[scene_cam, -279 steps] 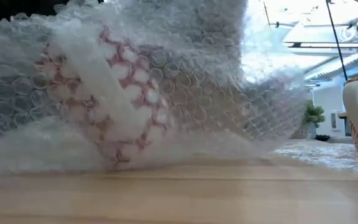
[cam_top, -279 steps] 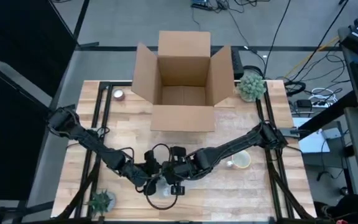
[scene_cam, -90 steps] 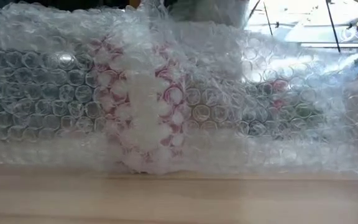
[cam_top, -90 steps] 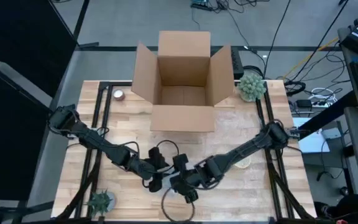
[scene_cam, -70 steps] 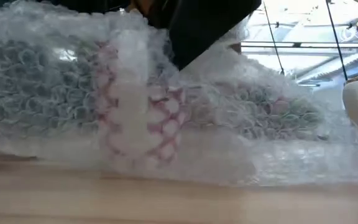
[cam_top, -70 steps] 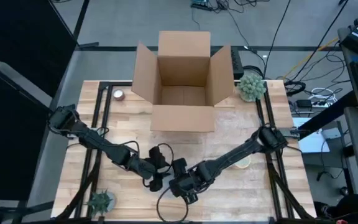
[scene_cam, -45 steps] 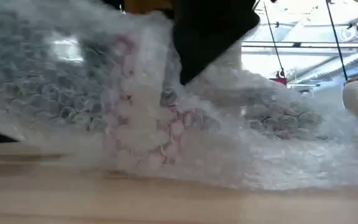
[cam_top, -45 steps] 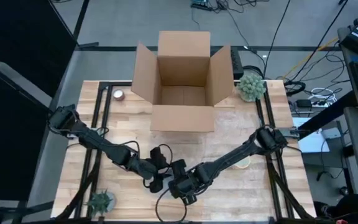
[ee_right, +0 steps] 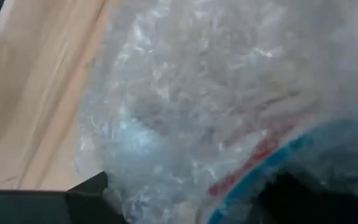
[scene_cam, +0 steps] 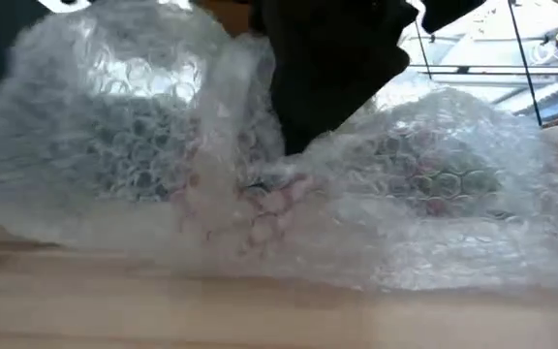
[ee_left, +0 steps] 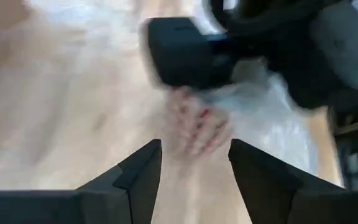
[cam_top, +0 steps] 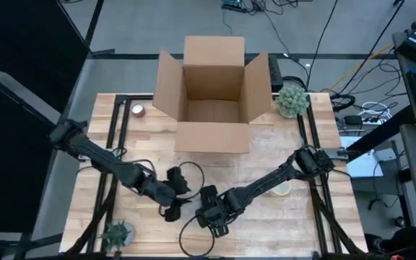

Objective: Wrap mug
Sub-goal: Wrap the red cup with the left transparent bubble wrap

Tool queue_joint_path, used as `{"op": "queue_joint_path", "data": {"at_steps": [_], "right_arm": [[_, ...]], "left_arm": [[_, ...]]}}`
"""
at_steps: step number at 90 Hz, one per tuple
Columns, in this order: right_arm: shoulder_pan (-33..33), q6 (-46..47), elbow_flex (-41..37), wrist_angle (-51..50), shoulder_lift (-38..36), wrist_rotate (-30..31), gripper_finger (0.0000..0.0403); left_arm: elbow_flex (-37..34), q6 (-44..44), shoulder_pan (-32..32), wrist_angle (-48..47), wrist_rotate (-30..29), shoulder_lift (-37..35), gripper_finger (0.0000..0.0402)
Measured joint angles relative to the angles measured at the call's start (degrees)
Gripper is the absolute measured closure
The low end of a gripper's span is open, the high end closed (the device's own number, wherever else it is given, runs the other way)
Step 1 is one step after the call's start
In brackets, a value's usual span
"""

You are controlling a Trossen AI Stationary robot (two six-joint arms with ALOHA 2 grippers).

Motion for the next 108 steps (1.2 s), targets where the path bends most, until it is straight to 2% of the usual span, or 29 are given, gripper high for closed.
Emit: {"op": "queue_joint_path", "data": {"at_steps": [10, 24, 32, 43, 52, 64, 86, 108], "right_arm": [[-0.3, -0.5, 0.0, 0.0, 0.0, 0.0, 0.0188], [-0.6, -0.4, 0.0, 0.1, 0.0, 0.3, 0.0188], [-0.5, -1.3, 0.0, 0.1, 0.0, 0.3, 0.0188], [-0.5, -3.1, 0.0, 0.1, 0.0, 0.3, 0.0188], [-0.6, -3.2, 0.0, 0.0, 0.0, 0.3, 0.0188], [-0.6, -3.2, 0.0, -0.3, -0.1, 0.3, 0.0188], [-0.7, -2.7, 0.0, -0.2, -0.1, 0.3, 0.0188], [-0.2, -0.8, 0.0, -0.3, -3.0, 0.4, 0.0188]], "left_arm": [[0.7, -3.1, -1.4, -9.1, -0.7, -4.0, 0.0221], [-2.6, -9.4, -7.7, -9.2, -5.5, -7.4, 0.0221], [-7.3, -13.5, -12.2, -4.3, -9.1, -6.4, 0.0221], [-12.3, -12.9, -14.0, 8.4, -10.3, -1.9, 0.0221], [-13.8, -7.9, -13.4, 18.3, -12.5, 2.6, 0.0221], [-11.7, 0.8, -11.1, 29.5, -12.8, 5.6, 0.0221], [-11.4, 7.1, -4.6, 33.1, -12.2, 7.4, 0.0221], [-11.4, 9.9, -2.4, 39.6, -7.4, 9.4, 0.0221]]}}
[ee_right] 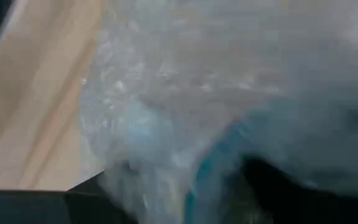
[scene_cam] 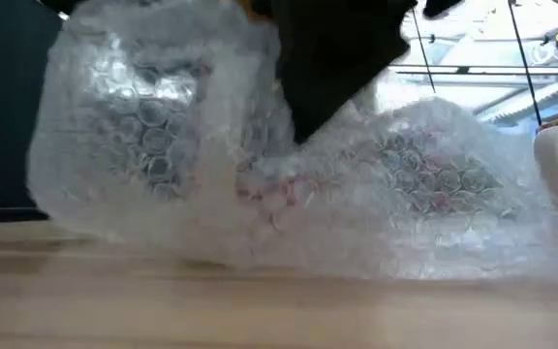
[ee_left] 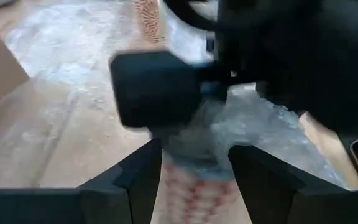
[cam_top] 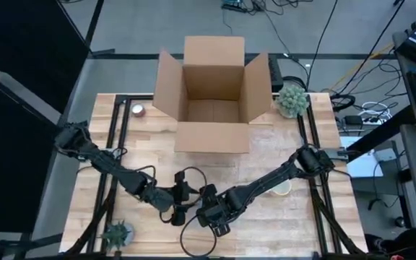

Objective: Wrap mug
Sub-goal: Wrap the red cup with the left transparent bubble wrap

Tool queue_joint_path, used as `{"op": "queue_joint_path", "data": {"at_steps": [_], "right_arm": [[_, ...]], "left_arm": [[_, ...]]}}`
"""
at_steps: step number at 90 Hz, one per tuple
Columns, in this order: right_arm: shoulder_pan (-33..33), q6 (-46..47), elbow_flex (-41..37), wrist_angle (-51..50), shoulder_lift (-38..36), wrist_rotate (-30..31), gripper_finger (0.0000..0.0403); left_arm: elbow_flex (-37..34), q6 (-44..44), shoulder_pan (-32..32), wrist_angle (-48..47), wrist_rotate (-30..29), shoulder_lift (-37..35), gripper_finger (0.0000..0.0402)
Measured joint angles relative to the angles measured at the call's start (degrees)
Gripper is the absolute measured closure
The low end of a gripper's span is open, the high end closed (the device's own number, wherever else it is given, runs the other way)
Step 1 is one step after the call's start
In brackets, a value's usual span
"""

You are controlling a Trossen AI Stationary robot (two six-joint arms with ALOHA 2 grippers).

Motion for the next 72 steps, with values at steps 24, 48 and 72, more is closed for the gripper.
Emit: {"op": "queue_joint_path", "data": {"at_steps": [24, 48, 72], "right_arm": [[0.0, 0.6, 0.1, -0.9, -2.2, 0.0, 0.0188], [0.0, 2.5, 0.1, -5.5, -6.0, 0.0, 0.0188], [0.0, 4.8, 0.1, -8.4, -13.4, 0.0, 0.0188]], "left_arm": [[0.1, 0.1, 1.5, 0.4, 0.2, 0.1, 0.0221], [0.3, -3.7, 3.9, 1.8, 2.5, 5.9, 0.0221], [0.2, -2.9, 4.1, 2.1, 3.3, 4.8, 0.0221]]}}
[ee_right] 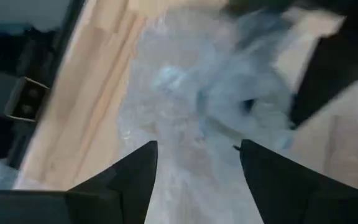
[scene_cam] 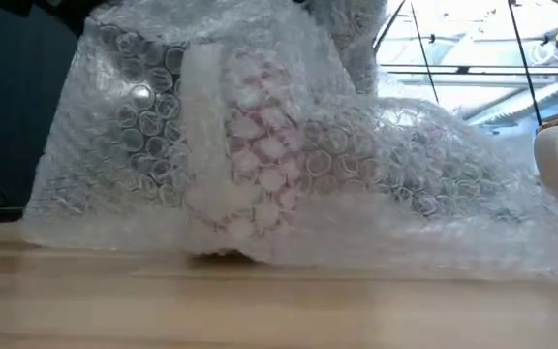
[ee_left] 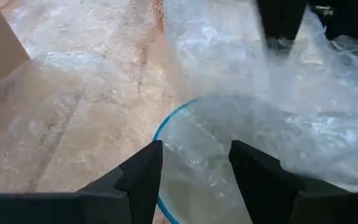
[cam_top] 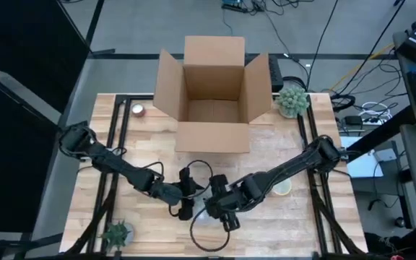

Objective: Wrap mug
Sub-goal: Wrap the red cup with the left transparent bubble wrap

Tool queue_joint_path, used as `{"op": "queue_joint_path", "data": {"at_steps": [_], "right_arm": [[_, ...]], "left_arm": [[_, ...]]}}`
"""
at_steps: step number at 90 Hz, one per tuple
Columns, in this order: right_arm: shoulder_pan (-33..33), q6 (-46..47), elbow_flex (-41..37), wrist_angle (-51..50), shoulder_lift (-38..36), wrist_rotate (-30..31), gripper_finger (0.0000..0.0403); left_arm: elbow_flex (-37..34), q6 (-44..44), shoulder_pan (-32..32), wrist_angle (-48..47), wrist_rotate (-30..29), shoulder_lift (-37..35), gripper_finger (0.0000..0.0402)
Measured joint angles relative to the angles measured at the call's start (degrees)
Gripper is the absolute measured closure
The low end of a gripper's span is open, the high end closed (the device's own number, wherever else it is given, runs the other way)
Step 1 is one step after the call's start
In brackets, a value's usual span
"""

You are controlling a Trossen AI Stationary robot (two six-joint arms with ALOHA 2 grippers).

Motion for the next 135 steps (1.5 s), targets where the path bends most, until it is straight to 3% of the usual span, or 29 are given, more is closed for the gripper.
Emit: {"op": "queue_joint_path", "data": {"at_steps": [21, 51, 69, 81, 100, 135], "right_arm": [[-0.8, -2.4, 0.0, 6.0, 2.3, 6.4, 0.0190], [-2.9, 0.7, 0.3, 6.0, 12.5, 2.5, 0.0282], [-2.9, 1.1, 0.0, 6.9, 13.9, 1.1, 0.0328], [-3.0, 1.1, 0.0, 7.5, 13.5, 1.1, 0.0339], [-3.0, 2.7, -0.1, 7.8, 13.4, 1.4, 0.0324], [-3.0, 3.2, -0.1, 3.9, 5.8, 1.2, 0.0231]], "left_arm": [[-0.1, -0.1, -0.1, 1.1, 0.5, 0.0, 0.0221], [-0.1, -0.1, -1.1, 0.3, 3.1, -1.6, 0.0221], [-0.3, -0.5, -2.6, -1.6, 3.9, -6.8, 0.0221], [-0.3, -0.3, -2.6, 0.3, 3.2, -6.3, 0.0221], [-0.2, -1.5, -1.5, 3.8, 2.1, -0.5, 0.0221], [0.1, -2.5, -1.1, 5.0, 2.0, 1.3, 0.0221]]}}
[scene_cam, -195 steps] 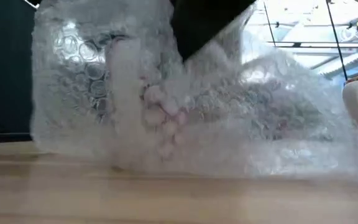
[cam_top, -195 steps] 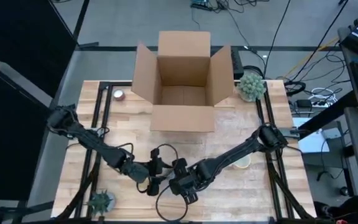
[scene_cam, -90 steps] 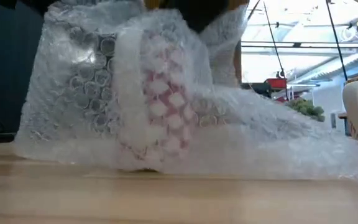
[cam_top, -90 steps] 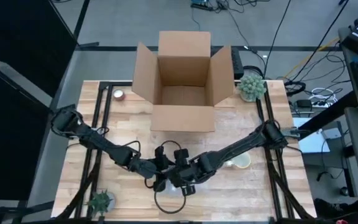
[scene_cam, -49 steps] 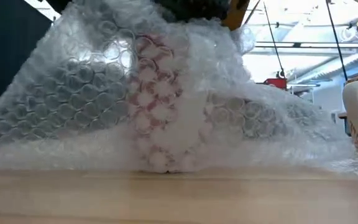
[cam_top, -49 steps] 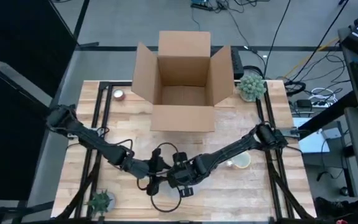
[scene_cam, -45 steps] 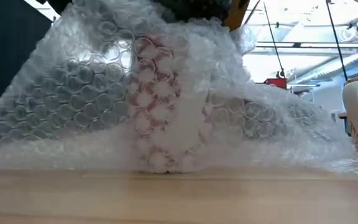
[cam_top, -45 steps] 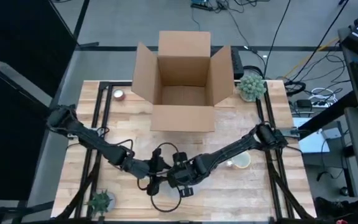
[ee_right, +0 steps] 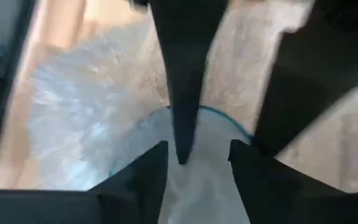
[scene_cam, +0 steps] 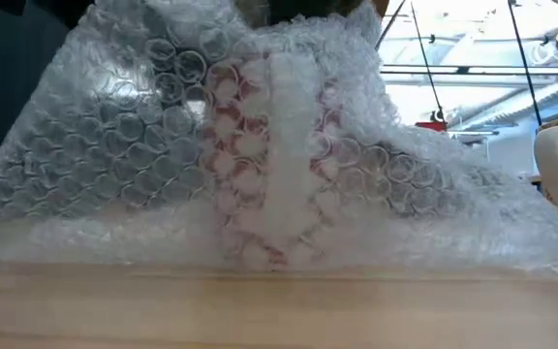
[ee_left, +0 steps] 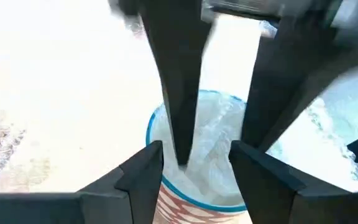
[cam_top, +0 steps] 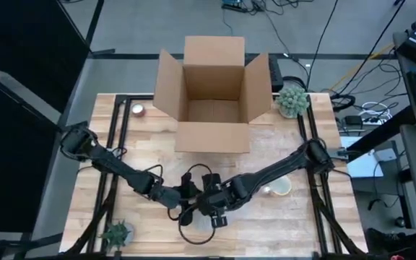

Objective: Wrap mug
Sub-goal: Wrap the red cup with the left transparent bubble wrap

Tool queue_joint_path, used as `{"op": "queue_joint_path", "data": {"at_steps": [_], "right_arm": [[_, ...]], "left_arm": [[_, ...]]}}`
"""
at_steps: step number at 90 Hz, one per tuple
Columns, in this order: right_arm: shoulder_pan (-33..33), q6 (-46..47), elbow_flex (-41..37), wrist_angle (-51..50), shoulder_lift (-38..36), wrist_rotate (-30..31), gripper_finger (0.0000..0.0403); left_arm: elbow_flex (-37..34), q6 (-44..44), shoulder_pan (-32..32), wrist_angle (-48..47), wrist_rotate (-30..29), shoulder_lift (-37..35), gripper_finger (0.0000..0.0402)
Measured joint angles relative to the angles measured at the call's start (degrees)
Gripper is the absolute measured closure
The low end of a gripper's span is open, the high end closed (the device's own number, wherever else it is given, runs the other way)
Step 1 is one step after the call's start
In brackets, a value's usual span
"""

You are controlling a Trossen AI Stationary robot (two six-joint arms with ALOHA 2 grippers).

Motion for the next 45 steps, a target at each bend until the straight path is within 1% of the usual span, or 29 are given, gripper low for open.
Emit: {"op": "queue_joint_path", "data": {"at_steps": [9, 16, 26, 32, 35, 39, 45], "right_arm": [[0.0, -0.1, 0.0, -2.4, -3.0, 0.1, 0.0222], [0.0, 0.4, 0.0, -6.0, -5.9, -0.1, 0.0221], [0.6, 6.0, 0.1, -12.6, -10.2, -4.1, 0.0220], [2.2, 8.8, 0.2, -16.6, -11.0, -4.6, 0.0220], [3.4, 9.0, 0.2, -18.7, -10.9, -3.8, 0.0220], [5.0, 9.1, -0.4, -21.1, -10.4, -0.7, 0.0220], [6.7, 8.9, -2.8, -21.2, -9.6, 3.4, 0.0220]], "left_arm": [[0.0, -0.1, 0.0, 0.0, 0.3, 0.0, 0.0221], [0.0, -0.1, 0.0, 0.0, 0.3, 0.0, 0.0221], [-0.1, -0.4, 0.0, 0.0, 0.3, 0.0, 0.0221], [-0.1, -0.5, 0.0, 0.0, 0.3, 0.0, 0.0221], [-0.1, -0.5, 0.0, 0.0, 0.3, 0.0, 0.0221], [-0.1, -0.5, 0.0, 0.0, 0.3, 0.0, 0.0221], [-0.1, -0.5, 0.0, -0.1, 0.4, -0.2, 0.0221]]}}
